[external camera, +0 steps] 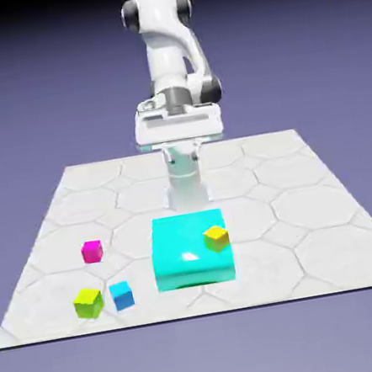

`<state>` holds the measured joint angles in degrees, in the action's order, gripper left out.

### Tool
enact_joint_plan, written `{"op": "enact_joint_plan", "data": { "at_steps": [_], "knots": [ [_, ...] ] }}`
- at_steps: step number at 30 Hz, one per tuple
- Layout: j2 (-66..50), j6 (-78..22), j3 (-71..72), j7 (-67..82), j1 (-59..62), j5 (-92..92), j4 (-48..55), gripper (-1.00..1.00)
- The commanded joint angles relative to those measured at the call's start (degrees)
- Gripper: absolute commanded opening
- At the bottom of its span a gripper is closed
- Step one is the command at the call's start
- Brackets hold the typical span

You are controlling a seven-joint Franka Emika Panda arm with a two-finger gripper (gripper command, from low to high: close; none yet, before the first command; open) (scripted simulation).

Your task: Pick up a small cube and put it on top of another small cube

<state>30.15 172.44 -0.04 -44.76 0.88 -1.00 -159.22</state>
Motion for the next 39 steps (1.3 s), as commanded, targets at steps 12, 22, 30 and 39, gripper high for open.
{"op": "enact_joint_plan", "data": {
  "at_steps": [12,22,30,39],
  "knots": [
    [-24.9,-15.6,-0.3,-22.9,15.6,-9.9,17.7,0.0],
    [-45.7,-28.5,-0.6,-41.9,28.6,-18.2,32.5,0.0],
    [-58.6,-33.4,-0.3,-51.3,35.4,-23.2,40.5,0.0],
    [-56.5,-35.3,-0.8,-51.9,35.4,-22.5,40.2,-1.0]
  ]
}}
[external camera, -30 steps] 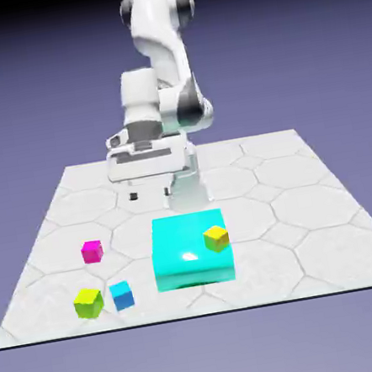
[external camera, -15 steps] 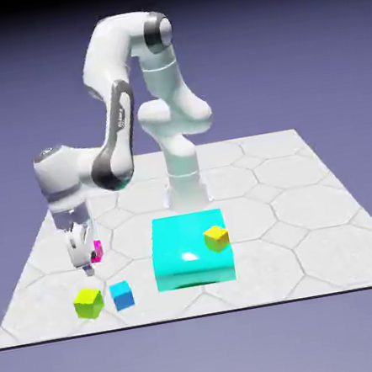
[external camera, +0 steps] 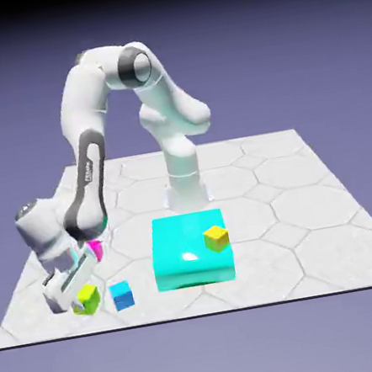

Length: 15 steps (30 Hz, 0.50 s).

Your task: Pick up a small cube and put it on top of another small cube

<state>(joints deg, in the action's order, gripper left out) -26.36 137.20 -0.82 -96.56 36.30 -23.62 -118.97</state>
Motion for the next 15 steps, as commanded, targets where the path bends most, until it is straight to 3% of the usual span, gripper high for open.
{"op": "enact_joint_plan", "data": {
  "at_steps": [1,15],
  "knots": [
    [0.0,-0.1,0.0,-0.1,0.0,0.1,0.0,-1.0],
    [12.4,-3.9,-17.4,34.8,-9.1,14.3,-13.1,-1.0]
  ]
}}
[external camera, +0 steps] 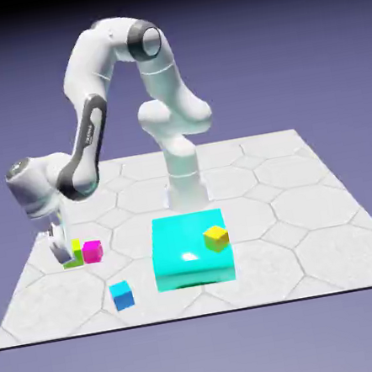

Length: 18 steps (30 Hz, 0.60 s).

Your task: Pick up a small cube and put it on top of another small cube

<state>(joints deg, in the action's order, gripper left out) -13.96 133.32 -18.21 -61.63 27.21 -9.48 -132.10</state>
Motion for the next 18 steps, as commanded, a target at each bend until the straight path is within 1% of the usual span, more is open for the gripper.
{"op": "enact_joint_plan", "data": {
  "at_steps": [1,11,13,18],
  "knots": [
    [0.9,-0.3,-1.3,2.4,-0.7,1.2,-0.9,-1.0],
    [9.7,-3.0,-13.7,27.3,-7.1,11.4,-10.3,-1.0],
    [10.2,-3.2,-14.4,28.6,-7.5,11.9,-10.8,-1.0],
    [0.6,8.0,-10.6,33.6,-4.5,5.1,-13.6,-1.0]
  ]
}}
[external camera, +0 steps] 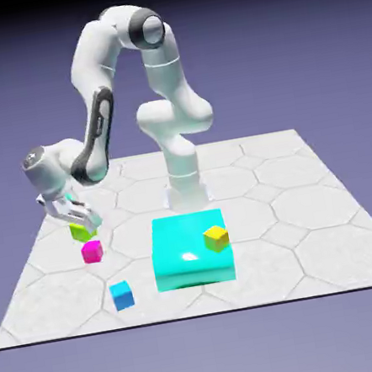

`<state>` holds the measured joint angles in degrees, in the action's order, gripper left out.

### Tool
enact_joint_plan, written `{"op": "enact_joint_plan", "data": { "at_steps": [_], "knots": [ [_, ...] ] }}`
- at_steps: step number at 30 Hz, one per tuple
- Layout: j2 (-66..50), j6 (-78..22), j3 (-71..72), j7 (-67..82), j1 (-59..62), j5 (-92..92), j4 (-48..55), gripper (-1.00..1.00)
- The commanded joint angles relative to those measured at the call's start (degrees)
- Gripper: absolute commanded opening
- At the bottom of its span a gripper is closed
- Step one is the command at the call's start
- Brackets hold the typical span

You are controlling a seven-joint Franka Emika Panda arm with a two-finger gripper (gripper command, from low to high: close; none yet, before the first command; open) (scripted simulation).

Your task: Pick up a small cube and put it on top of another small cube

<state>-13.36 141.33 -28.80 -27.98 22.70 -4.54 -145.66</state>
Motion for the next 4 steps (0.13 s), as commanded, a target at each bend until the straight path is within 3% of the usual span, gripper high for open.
{"op": "enact_joint_plan", "data": {
  "at_steps": [1,4],
  "knots": [
    [0.0,0.0,0.0,-0.1,0.0,0.1,0.0,1.0],
    [4.1,-4.8,-1.6,-2.2,-1.3,3.1,1.2,1.0]
  ]
}}
